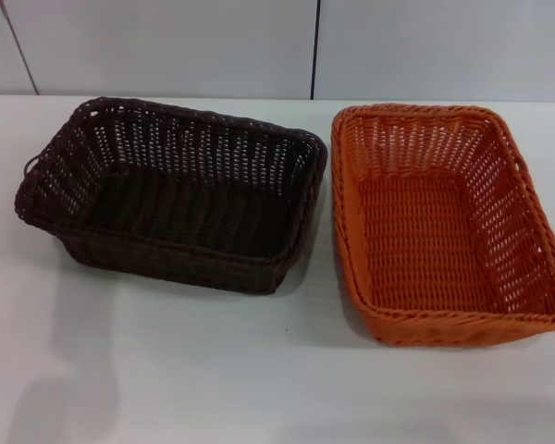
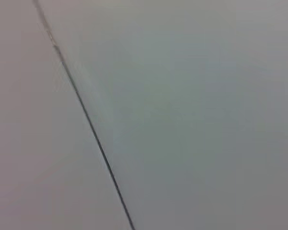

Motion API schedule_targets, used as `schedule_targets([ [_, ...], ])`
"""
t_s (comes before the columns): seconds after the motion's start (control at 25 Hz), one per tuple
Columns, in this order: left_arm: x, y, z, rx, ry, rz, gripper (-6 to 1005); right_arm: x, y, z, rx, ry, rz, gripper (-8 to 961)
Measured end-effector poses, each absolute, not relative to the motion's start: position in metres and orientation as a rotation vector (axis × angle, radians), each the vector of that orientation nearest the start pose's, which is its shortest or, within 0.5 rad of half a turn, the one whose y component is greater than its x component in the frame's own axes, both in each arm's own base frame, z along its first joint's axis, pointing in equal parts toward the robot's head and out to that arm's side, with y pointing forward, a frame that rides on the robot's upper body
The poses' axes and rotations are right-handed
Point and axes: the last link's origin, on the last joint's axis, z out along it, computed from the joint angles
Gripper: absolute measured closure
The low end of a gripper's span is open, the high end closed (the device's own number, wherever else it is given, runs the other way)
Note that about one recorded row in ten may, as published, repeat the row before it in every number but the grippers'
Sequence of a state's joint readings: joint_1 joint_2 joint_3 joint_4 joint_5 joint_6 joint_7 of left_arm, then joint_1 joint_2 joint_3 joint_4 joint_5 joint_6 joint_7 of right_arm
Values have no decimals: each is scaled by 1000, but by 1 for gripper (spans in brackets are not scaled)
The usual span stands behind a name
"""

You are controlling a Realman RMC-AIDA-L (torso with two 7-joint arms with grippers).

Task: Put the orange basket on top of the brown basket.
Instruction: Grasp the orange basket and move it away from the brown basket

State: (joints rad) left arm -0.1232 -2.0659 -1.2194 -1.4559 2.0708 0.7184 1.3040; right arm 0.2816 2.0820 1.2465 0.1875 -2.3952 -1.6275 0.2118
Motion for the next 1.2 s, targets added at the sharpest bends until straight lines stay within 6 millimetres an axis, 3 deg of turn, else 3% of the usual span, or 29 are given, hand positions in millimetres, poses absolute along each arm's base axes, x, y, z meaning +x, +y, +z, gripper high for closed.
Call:
schedule_targets([
  [0.24, -210, 332, 60, -1244, -183, -690, 223, 334, 280, 71, -1092, 393, 1087, 155],
  [0.32, -241, 327, 49, -1267, -274, -747, 223, 330, 284, 70, -1123, 411, 1146, 156],
  [0.4, -263, 325, 42, -1288, -327, -742, 222, 323, 290, 67, -1180, 407, 1176, 156],
  [0.44, -263, 325, 42, -1288, -327, -742, 222, 319, 294, 66, -1218, 408, 1193, 156],
  [0.48, -281, 322, 38, -1299, -358, -716, 222, 316, 300, 64, -1256, 422, 1206, 156],
  [0.64, -314, 311, 33, -1308, -404, -618, 222, 301, 330, 60, -1458, 546, 1236, 155],
  [0.76, -322, 307, 32, -1311, -417, -589, 222, 280, 355, 61, -1614, 603, 1157, 155],
  [0.88, -328, 306, 30, -1324, -422, -566, 222, 243, 380, 65, -1747, 646, 988, 155],
  [1.2, -334, 306, 24, -1348, -429, -533, 229, 155, 395, 75, -1915, 628, 539, 156],
])
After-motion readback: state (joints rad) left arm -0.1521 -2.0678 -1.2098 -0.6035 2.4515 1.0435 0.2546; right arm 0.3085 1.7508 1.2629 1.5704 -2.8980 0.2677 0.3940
